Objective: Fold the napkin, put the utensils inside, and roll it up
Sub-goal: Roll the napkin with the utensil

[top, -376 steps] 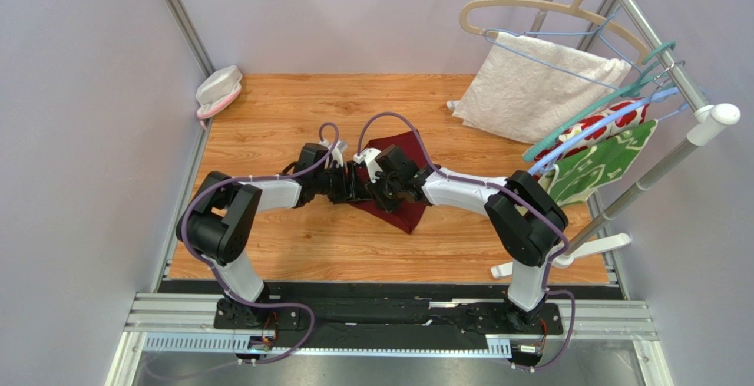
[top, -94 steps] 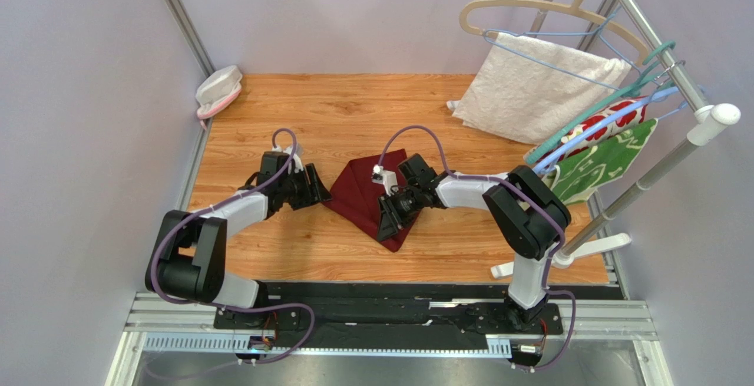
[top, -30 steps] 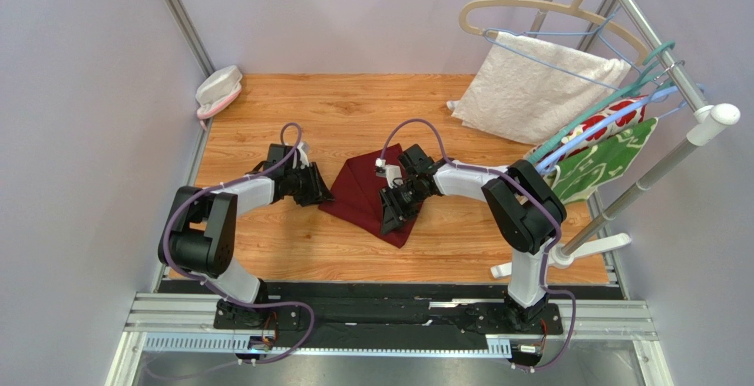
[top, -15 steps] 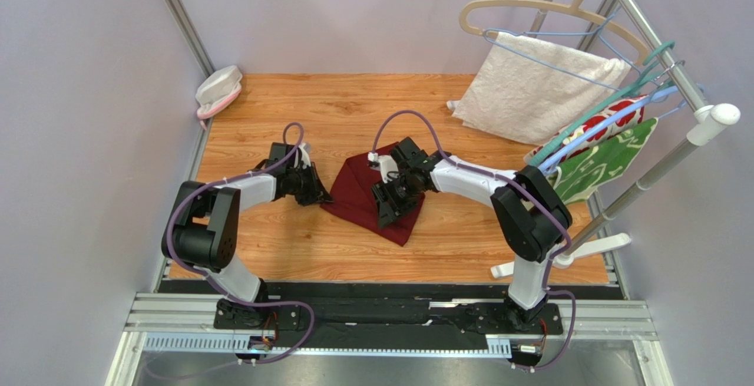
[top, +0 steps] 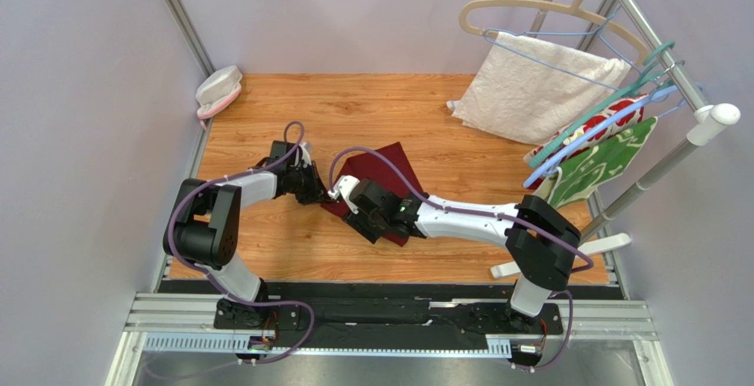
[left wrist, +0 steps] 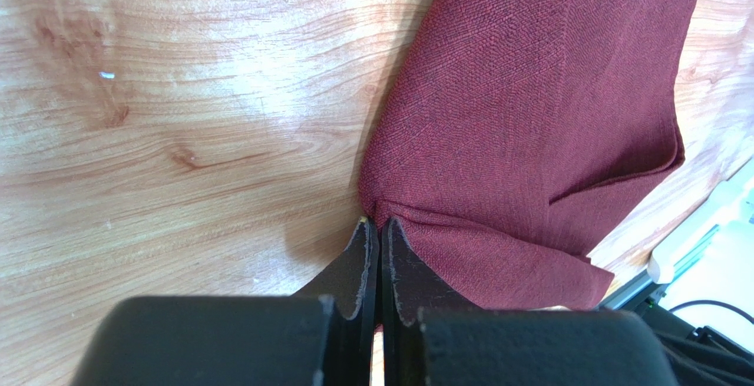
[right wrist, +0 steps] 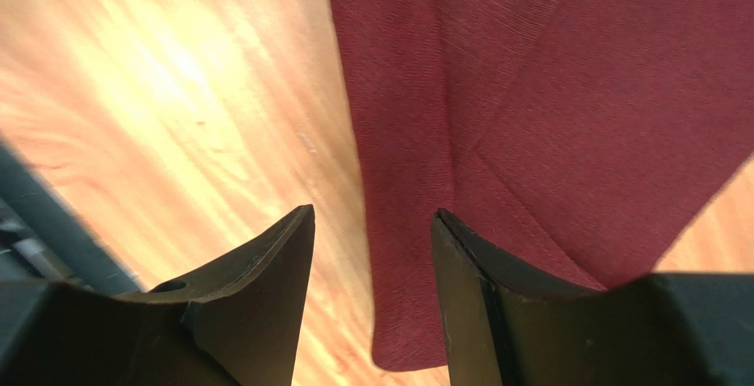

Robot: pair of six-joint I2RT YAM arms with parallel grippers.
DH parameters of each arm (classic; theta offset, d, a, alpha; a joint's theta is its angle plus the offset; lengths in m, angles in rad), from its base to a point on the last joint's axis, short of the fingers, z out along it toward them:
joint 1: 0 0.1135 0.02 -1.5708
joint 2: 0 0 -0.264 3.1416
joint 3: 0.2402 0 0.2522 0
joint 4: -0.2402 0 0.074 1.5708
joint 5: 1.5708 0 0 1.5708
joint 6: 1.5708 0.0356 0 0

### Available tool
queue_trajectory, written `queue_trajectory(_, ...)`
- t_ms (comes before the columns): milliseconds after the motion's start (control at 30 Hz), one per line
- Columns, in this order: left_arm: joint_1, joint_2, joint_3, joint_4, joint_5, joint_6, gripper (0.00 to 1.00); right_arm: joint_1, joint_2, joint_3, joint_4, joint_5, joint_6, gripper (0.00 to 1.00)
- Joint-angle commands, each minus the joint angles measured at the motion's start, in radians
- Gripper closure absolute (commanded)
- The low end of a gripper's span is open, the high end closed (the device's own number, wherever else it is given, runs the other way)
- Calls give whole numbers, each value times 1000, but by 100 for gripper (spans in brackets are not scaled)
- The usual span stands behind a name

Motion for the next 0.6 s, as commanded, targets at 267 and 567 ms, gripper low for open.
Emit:
queue_trajectory(267,0,10,29,-10,14,16,100,47,51,-86,252,128,-104,46)
queue_trajectory(567,0,15,32,-10,15,19,100,40,146,-53,226,143,-110,48)
